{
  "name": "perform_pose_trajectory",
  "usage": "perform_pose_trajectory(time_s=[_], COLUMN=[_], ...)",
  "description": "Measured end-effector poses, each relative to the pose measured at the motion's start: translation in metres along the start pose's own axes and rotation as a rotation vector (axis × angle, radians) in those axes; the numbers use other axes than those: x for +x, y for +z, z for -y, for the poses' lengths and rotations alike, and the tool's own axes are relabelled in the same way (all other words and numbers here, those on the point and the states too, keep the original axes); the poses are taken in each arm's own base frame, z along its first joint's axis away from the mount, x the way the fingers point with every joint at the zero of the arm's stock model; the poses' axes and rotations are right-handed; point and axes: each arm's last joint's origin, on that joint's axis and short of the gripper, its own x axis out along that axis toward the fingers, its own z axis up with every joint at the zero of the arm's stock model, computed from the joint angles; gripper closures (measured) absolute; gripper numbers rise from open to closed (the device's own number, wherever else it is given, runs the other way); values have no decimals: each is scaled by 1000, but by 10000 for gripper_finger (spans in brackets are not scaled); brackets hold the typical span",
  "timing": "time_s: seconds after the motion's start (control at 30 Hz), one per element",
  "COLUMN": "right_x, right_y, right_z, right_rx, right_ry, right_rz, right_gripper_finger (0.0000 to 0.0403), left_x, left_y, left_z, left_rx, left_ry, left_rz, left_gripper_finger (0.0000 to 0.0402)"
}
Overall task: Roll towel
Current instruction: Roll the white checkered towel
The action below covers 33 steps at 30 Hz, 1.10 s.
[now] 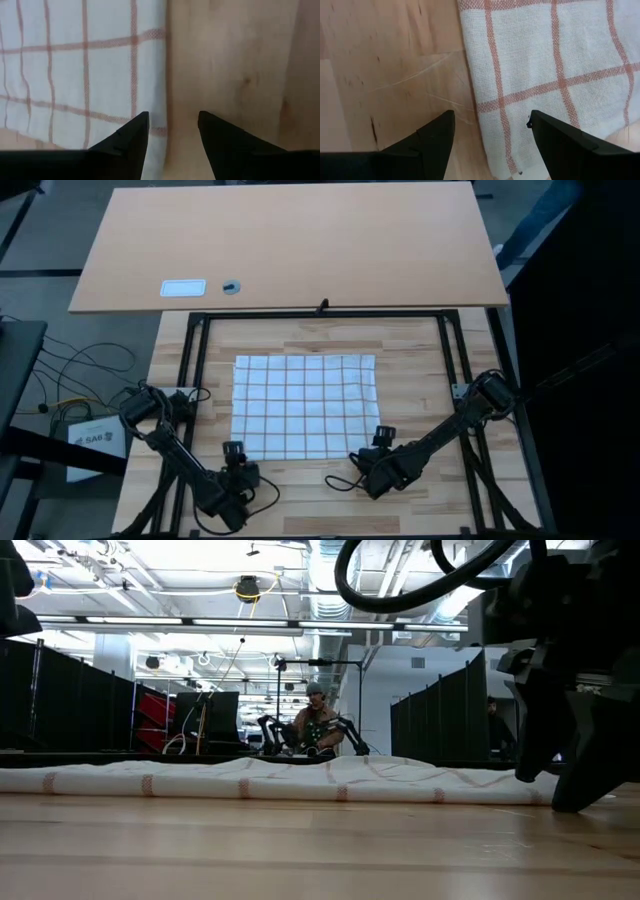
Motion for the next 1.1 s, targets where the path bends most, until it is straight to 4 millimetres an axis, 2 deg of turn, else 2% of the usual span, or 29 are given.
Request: perform_pose_trajectory(time_s=[0.37, 0.57, 1.1], right_x=[4, 7, 13], right_y=[1, 0, 7], right_z=[3, 4, 14], right_rx=[-65, -115, -86], right_ry=[-1, -3, -18], right_rz=[10, 5, -5], right_gripper_finger=[154, 154, 154], left_x=[19, 20, 26], left_y=[-12, -12, -15], left_z=[-11, -11, -15], left_rx=[-19, -29, -45], left_ry=[86, 91, 148], left_rz=[-30, -16, 6], left_gripper_finger=[242, 242, 242])
